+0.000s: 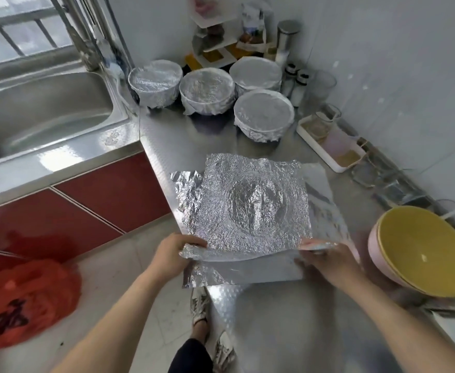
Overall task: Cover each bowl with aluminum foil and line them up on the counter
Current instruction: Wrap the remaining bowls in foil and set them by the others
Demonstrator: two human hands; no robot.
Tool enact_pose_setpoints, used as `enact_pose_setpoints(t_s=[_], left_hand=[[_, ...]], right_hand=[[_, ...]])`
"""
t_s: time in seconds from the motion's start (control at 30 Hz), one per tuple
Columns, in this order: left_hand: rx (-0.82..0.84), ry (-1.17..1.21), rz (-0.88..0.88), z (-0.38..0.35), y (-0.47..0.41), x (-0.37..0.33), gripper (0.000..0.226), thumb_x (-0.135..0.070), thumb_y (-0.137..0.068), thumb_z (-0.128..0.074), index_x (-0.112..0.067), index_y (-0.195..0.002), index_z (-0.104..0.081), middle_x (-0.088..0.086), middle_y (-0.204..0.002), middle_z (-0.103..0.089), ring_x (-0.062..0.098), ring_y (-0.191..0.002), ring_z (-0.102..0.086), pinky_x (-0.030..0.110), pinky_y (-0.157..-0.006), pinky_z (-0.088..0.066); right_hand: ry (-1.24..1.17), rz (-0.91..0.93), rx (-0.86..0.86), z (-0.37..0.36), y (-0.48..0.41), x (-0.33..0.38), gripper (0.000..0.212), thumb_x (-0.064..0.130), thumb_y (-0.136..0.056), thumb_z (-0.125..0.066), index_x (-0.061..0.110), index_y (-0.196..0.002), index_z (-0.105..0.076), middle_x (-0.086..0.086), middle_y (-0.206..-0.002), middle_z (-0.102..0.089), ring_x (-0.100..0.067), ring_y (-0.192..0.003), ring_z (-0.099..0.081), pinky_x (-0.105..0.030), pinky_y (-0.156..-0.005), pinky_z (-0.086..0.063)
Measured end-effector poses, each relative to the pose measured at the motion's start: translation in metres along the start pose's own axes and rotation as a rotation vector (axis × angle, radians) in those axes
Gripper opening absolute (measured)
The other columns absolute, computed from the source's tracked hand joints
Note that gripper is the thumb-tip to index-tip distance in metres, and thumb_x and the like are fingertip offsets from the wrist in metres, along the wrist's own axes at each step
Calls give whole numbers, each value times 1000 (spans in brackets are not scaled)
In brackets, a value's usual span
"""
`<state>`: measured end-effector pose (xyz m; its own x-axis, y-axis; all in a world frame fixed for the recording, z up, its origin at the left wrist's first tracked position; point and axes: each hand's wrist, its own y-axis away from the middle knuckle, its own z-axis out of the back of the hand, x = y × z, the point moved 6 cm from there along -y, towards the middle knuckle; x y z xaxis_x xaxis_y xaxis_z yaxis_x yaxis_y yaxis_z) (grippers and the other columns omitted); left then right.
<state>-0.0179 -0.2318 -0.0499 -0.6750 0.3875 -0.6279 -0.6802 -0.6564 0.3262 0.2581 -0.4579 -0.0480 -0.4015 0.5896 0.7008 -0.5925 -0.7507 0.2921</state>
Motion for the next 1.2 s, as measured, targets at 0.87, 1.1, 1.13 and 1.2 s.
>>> enact_pose_setpoints(t_s=[0.87,1.1,1.13,1.2], left_hand=[[-124,72,252,-4,-40,-13,42,-40,-87,-69,-14,-64,-47,1,-56,-52,19,-52,-48,31,-51,-31],[-139,2,231,-7,-43,-15,24,-42,-92,-62,-22,-80,-65,-3,-64,-63,16,-61,-58,29,-55,-39],[-155,-11,237,-7,-44,-16,24,-42,-92,-62,-22,-80,-65,-4,-64,-63,15,-61,-59,29,-55,-40],[-178,-26,256,-7,-45,-17,25,-42,-92,-62,-22,-77,-63,-7,-62,-61,13,-60,-57,29,-54,-39]], right_hand=[[216,-218,-244,6,-28,6,36,35,-89,-64,15,-64,-49,-7,-66,-55,-33,-74,-55,-36,-62,-37],[229,-284,-245,3,-34,0,31,35,-91,-60,11,-72,-54,-20,-85,-66,-40,-87,-60,-38,-68,-38],[232,-295,-244,3,-34,0,31,35,-92,-60,12,-72,-54,-21,-88,-67,-41,-89,-60,-37,-68,-36],[258,-315,-240,4,-36,1,31,36,-93,-58,8,-79,-60,-22,-95,-67,-41,-94,-59,-37,-68,-34]])
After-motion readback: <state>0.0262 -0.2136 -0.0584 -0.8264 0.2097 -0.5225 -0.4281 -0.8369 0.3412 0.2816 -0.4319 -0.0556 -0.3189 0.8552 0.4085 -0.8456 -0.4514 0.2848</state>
